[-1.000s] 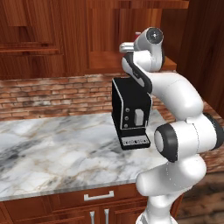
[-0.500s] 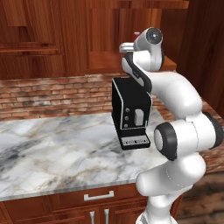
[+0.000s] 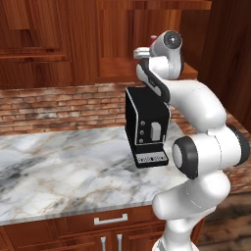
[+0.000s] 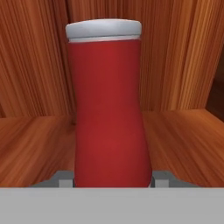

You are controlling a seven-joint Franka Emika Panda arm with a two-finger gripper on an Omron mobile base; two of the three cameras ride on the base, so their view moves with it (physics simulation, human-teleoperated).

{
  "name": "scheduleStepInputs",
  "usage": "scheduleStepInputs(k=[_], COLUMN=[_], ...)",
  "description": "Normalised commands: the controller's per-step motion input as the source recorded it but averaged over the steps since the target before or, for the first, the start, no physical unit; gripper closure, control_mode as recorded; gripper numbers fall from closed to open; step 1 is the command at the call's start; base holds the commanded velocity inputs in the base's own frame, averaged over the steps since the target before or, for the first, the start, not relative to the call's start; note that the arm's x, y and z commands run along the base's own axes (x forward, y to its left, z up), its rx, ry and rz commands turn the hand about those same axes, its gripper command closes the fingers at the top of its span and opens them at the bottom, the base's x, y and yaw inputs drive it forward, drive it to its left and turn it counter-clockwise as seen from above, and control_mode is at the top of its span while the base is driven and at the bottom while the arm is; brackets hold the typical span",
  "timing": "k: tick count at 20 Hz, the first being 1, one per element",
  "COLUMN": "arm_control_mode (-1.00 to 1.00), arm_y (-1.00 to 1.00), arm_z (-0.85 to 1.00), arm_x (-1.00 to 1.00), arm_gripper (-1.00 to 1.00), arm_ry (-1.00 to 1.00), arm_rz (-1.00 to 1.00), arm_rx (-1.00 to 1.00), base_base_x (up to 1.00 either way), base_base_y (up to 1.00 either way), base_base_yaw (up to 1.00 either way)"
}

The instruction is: Take 2 condiments from the cabinet and move them on the counter near the stove.Make sure the condiments are lined up with each other, next to each other.

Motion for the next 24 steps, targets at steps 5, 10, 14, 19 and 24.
scheduleStepInputs(k=[5,10,14,19,24], arm_control_mode=[-1.00,-1.00,-1.00,-1.00,-1.00], arm_y=[0.00,0.00,0.10,0.06,0.02], arm_z=[0.00,0.00,0.00,0.13,0.33], arm_x=[-0.13,-0.73,-1.00,-1.00,-1.00], arm_gripper=[1.00,1.00,1.00,1.00,1.00], arm_ry=[-0.04,-0.22,-0.16,-0.02,0.02], arm_rz=[0.00,0.02,0.04,0.01,0.01], arm_rx=[-0.01,0.00,0.00,0.00,0.00], base_base_x=[0.00,0.00,0.00,0.00,0.00], base_base_y=[0.00,0.00,0.00,0.00,0.00], base_base_yaw=[0.00,0.00,0.00,0.00,0.00])
